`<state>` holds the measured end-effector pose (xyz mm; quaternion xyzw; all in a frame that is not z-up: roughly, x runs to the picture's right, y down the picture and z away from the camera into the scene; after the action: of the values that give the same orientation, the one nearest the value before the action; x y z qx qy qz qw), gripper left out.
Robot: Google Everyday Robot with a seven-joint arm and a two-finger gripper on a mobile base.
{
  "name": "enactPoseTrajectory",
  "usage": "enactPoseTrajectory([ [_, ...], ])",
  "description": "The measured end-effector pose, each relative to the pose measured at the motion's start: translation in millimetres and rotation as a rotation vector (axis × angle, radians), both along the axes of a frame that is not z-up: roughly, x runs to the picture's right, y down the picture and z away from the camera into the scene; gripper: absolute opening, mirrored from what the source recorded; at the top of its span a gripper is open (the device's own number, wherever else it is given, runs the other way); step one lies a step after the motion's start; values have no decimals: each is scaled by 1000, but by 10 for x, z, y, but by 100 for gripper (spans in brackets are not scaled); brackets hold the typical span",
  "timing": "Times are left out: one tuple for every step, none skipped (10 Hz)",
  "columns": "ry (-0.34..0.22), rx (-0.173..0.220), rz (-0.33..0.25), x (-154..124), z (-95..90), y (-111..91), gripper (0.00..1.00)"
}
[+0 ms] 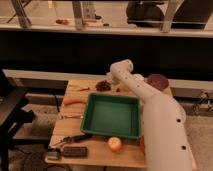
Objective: Place grapes in table surface
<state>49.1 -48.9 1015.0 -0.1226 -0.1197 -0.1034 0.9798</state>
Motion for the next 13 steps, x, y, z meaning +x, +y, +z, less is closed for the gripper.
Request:
enactPoseTrajectory([
  [2,-4,5,20,43,-14,80],
  [1,-8,6,16,68,-6,80],
  [-3,-9,6,4,88,-4,76],
  [-7,-15,8,2,116,20,67],
  [-11,-19,12,7,135,35,61],
  [-15,-25,16,21,159,62,56],
  [-19,-29,18,22,177,76,53],
  [-24,-33,18,12,197,95,51],
  [-29,-38,18,1,211,107,47],
  [-32,-42,18,-6,225,123,46],
  [-38,-49,20,-9,235,143,38],
  [-41,-53,22,-8,237,156,30],
  [-46,-57,25,-9,232,172,21],
])
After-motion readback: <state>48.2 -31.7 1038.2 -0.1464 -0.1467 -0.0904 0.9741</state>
